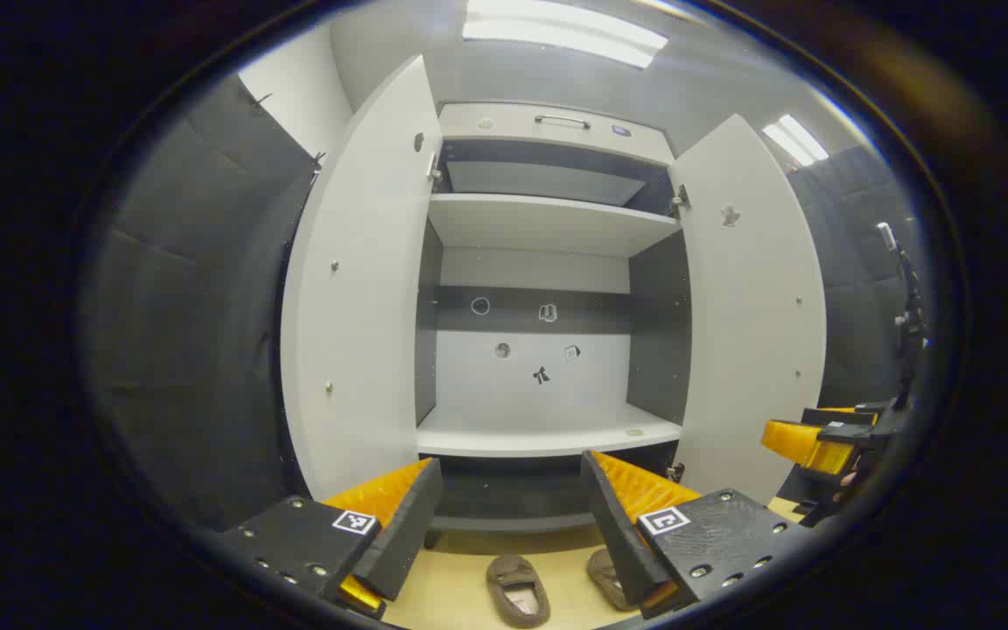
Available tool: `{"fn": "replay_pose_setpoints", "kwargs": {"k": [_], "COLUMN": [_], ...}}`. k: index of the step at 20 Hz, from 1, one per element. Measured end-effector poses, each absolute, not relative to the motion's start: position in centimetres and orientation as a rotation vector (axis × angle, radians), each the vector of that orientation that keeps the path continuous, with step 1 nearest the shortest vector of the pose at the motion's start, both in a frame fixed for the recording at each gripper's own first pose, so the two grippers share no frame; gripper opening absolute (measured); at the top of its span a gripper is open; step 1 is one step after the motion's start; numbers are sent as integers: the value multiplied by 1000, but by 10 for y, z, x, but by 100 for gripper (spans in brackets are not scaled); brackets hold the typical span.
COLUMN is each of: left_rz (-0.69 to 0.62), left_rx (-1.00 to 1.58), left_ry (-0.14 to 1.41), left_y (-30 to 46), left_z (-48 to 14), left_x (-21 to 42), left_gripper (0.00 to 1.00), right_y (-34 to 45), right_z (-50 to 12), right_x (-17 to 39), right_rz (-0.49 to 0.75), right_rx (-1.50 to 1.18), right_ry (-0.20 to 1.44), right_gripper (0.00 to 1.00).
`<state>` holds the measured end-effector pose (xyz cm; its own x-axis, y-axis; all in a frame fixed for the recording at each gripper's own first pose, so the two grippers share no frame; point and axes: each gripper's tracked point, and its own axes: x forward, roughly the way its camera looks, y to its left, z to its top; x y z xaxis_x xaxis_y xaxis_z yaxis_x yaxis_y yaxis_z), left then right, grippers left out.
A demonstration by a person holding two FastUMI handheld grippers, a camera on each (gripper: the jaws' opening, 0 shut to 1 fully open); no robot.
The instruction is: Grab one shoe with the right hand and put it into the shoe cabinet, grab the other shoe with the left hand and put it into the shoe cabinet; then close the right door with the right hand and the left door with the left hand.
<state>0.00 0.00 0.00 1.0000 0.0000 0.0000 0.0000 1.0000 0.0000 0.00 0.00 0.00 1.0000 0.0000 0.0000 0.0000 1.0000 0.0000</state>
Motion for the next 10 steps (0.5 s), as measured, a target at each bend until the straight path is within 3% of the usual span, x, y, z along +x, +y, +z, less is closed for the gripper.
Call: {"fn": "replay_pose_setpoints", "kwargs": {"k": [2, 3, 5, 7, 10], "left_rz": [8, 12, 17, 19, 26], "left_rx": [-1, -2, -7, -12, -15], "left_ry": [6, 9, 16, 22, 23], "left_y": [4, 6, 10, 12, 17], "left_z": [-3, -5, -7, -9, -9], "left_x": [1, 1, 1, 2, 3], "left_gripper": [96, 96, 88, 92, 92], "right_y": [1, 2, 3, 4, 4], "right_z": [-2, -3, -5, -6, -4], "right_x": [0, 1, 2, 3, 3], "right_rz": [1, 0, -2, -2, -1], "right_rx": [-9, -11, -7, 1, -4], "right_ry": [3, 6, 16, 21, 18], "right_gripper": [92, 98, 98, 98, 92]}}
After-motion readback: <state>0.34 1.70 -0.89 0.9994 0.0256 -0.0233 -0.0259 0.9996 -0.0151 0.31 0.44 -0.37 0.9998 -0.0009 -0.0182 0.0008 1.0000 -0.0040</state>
